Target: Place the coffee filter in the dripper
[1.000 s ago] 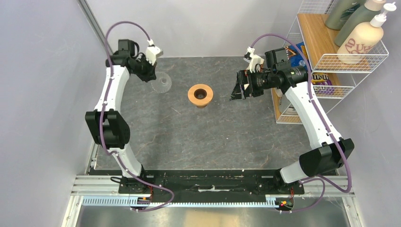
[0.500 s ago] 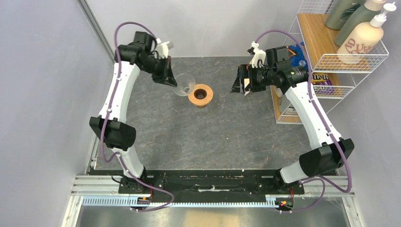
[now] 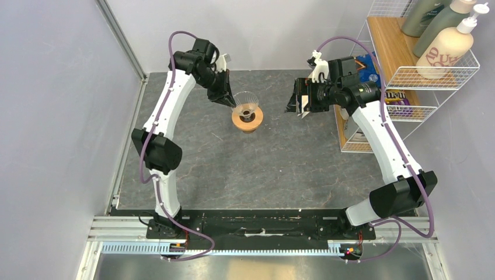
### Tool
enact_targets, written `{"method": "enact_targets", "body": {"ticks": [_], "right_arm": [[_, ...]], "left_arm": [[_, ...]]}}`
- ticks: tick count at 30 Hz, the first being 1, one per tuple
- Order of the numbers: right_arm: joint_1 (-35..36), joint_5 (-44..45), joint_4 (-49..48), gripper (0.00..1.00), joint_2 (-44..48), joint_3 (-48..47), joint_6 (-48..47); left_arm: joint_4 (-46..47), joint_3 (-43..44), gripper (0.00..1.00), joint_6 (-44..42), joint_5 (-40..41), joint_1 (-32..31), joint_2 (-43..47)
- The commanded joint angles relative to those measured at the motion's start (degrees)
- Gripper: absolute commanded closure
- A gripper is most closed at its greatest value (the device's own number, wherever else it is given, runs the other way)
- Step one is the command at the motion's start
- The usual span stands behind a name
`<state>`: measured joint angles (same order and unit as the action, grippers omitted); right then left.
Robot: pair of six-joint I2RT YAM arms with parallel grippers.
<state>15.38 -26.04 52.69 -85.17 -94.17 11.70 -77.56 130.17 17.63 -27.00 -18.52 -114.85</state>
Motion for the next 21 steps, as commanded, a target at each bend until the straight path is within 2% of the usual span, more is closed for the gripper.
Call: {"method": "enact_targets", "body": {"ticks": [1,21], "right_arm": [[0.09,-0.35,-2.49,0.01,0.83,-1.81,1.03],[0.08,-2.55,-2.6,0.01,-1.27,-2.92,0.9]], "left_arm": [[-0.31,2.51,0.98,3.55,0.43,-0.46,-1.99],[1.28,2.72,0.98,4.29,-0.63,-0.37,-6.98]]}}
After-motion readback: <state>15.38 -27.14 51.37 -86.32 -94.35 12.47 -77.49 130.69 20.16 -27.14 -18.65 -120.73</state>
